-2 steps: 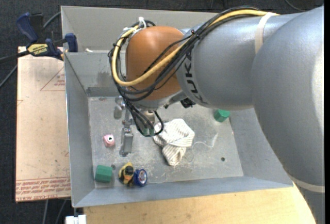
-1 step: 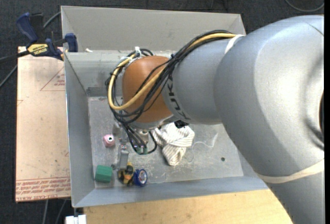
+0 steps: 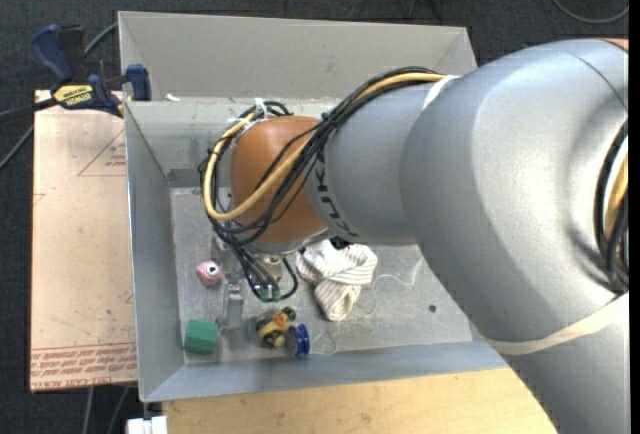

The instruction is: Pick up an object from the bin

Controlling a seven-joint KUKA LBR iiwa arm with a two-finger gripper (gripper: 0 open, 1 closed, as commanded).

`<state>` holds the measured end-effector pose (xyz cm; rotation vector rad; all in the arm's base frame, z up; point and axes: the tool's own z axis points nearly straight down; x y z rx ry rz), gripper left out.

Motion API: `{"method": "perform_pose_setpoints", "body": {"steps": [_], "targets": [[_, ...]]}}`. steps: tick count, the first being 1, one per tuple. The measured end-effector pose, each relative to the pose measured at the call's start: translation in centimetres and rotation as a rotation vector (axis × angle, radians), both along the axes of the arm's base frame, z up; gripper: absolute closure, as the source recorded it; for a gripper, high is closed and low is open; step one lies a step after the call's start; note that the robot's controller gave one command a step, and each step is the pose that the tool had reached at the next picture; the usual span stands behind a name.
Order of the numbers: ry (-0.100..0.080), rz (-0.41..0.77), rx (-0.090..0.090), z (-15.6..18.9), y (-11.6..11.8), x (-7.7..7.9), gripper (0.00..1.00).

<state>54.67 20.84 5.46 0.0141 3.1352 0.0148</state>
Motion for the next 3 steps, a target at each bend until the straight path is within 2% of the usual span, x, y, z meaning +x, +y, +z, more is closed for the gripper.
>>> {"method": "perform_pose_setpoints", "body": {"steps": [1, 2, 3], "targets": [[0.009, -0.083, -0.006, 1.4, -0.2, -0.2, 0.00], [0.003, -0.138, 0.001, 1.7, -2.1, -0.5, 0.00], [0.007, -0.017, -0.005, 1.6, -4.4, -0.3, 0.00]]}}
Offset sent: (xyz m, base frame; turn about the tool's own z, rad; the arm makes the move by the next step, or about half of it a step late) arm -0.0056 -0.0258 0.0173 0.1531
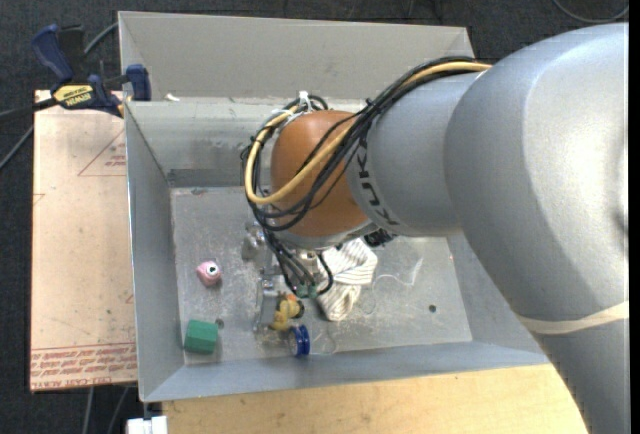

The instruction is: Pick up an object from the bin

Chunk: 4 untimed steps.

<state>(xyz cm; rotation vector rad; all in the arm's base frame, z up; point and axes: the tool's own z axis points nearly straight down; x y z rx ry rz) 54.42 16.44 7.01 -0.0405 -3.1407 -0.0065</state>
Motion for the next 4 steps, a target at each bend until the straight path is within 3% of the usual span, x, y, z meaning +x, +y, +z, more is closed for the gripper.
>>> {"method": "perform_pose_setpoints", "body": {"steps": [1, 2, 3, 4], "targets": [[-0.003, -0.061, 0.005, 0.0, -0.5, -0.9, 0.00], [-0.001, 0.101, 0.001, 0.4, -6.5, -2.2, 0.00], [-0.003, 0.006, 0.006, 0.5, -5.0, -2.6, 1.00], [-0.003, 0.005, 0.006, 0.5, -5.0, -2.6, 1.00]]}}
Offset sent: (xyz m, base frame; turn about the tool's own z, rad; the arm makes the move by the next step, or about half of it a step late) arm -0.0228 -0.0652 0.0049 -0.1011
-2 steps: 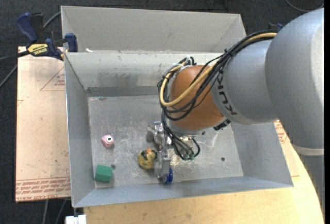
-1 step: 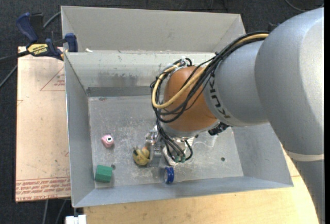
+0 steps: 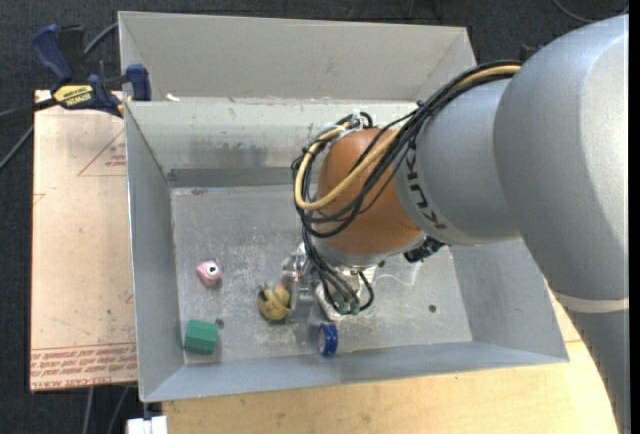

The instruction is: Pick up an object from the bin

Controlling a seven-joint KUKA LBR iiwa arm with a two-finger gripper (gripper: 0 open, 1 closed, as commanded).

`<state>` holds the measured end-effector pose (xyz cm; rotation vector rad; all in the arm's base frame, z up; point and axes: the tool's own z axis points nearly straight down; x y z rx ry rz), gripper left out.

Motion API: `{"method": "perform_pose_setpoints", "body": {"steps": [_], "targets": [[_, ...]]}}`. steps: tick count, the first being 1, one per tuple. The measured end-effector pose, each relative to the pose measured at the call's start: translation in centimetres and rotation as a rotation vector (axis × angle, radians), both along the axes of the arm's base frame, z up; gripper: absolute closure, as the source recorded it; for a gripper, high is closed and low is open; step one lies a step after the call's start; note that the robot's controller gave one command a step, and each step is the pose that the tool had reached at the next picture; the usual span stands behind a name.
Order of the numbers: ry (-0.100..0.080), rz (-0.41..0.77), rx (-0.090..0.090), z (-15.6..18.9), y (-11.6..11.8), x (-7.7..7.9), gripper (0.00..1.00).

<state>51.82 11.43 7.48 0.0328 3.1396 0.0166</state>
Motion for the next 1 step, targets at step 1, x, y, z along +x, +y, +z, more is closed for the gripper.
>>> {"method": "perform_pose_setpoints", "body": {"steps": [1], "targets": [[-0.005, 0.057, 0.001, 19.50, 1.28, 2.16, 1.00]]}}
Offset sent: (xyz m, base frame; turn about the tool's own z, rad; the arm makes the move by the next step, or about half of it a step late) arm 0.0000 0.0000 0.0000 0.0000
